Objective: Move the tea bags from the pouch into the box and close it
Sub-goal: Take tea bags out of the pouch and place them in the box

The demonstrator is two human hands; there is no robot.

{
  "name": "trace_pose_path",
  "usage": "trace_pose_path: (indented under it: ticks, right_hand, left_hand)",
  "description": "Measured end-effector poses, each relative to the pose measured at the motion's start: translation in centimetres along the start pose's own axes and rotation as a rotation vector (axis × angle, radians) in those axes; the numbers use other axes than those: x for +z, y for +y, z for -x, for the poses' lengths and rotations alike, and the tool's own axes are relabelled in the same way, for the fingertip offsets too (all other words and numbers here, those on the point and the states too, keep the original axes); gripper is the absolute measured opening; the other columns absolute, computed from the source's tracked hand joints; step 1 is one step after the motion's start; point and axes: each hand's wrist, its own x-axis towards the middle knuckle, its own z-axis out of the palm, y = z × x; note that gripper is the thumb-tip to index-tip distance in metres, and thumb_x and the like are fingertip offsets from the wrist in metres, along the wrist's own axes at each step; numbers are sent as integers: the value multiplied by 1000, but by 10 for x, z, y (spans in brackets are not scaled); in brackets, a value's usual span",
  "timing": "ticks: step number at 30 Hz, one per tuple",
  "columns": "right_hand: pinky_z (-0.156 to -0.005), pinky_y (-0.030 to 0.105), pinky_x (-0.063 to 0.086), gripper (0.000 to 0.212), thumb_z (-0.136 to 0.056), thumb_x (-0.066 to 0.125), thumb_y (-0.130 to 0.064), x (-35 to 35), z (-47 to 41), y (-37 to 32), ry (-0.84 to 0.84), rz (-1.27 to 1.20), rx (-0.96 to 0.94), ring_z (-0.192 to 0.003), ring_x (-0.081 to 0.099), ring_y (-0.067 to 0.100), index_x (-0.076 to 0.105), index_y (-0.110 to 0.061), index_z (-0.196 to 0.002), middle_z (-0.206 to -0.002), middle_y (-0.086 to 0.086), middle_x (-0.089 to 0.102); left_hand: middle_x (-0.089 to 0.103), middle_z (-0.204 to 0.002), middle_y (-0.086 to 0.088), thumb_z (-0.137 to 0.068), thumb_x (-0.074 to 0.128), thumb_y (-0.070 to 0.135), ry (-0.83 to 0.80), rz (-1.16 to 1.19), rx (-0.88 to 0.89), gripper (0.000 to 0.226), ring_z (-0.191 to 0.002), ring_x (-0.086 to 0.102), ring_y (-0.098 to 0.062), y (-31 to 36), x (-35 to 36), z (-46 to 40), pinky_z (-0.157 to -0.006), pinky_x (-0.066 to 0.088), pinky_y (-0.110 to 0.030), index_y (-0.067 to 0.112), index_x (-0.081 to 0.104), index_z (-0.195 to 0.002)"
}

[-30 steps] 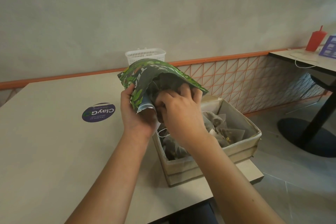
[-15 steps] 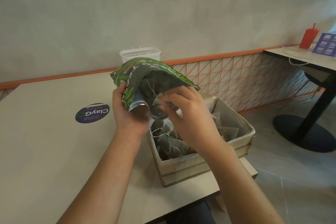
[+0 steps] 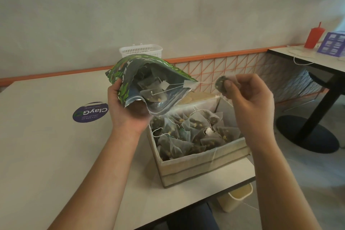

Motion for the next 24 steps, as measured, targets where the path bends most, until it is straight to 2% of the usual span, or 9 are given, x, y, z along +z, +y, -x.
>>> trace_pose_path:
  ticks: [4,8,9,12,13,15,17,20,24]
  right_hand:
    - [-71,15,53,11,-90,66,-17,-3,-4,13,-68,248,52,-83,64,7,62,-26,-95,-89,-11,66]
    - [-64,10,50,6,-91,62,-18,-3,-2,16,-52,213,119,-81,63,10,63,-22,-96,-88,-4,66]
    - [-64,12,52,5,-92,61,-18,-3,-1,15,-50,164,135,-80,64,13,63,-22,-95,-87,0,67]
    - [-70,38,59,10,-89,59,-15,-2,3,12,-114,124,147,-78,65,32,65,-23,-89,-82,12,68]
    - [-67,41,58,11,-89,59,-15,-1,4,11,-163,151,153,-73,64,33,66,-23,-88,-80,15,67]
    - [-57,33,53,10,-88,59,-17,1,6,12,-312,275,175,-60,58,23,65,-25,-87,-76,13,66]
    - [-59,31,51,8,-88,62,-21,3,8,15,-477,416,197,-61,56,16,65,-27,-90,-76,3,65]
    - [-71,30,54,11,-87,63,-25,6,12,18,-583,543,217,-70,58,8,65,-32,-96,-77,-10,62]
    - [-92,46,47,21,-84,64,-21,8,12,16,-618,618,188,-83,56,10,61,-36,-98,-86,-14,60]
  left_hand:
    - [56,-132,-3,-93,43,50,21,-23,-17,43,-133,50,-27,-1,0,0,-115,32,-43,23,60,-121]
    - [58,-127,-4,-93,41,50,48,-52,-18,43,-122,54,-29,-2,2,2,-112,35,-41,21,64,-115]
    - [60,-124,-5,-93,41,51,51,-50,-23,43,-119,56,-30,-2,2,2,-109,38,-41,20,66,-111]
    - [64,-119,-7,-92,42,51,55,-33,-12,44,-111,62,-31,-1,3,2,-105,44,-42,20,67,-111]
    - [63,-122,-6,-92,42,50,52,-30,-2,43,-113,60,-31,-1,2,1,-106,42,-42,22,65,-115]
    - [55,-131,-3,-92,43,50,42,-21,12,41,-123,53,-30,-1,0,-2,-111,36,-44,26,57,-123]
    - [51,-136,-1,-90,46,49,35,-9,9,42,-131,49,-28,-1,-3,-4,-111,35,-44,28,54,-126]
    - [51,-138,-1,-87,50,48,37,1,-9,45,-141,42,-26,-1,-5,-3,-112,34,-44,28,55,-126]
    - [54,-135,-2,-84,53,48,40,-7,-9,46,-137,46,-27,1,-4,-2,-112,34,-43,27,57,-125]
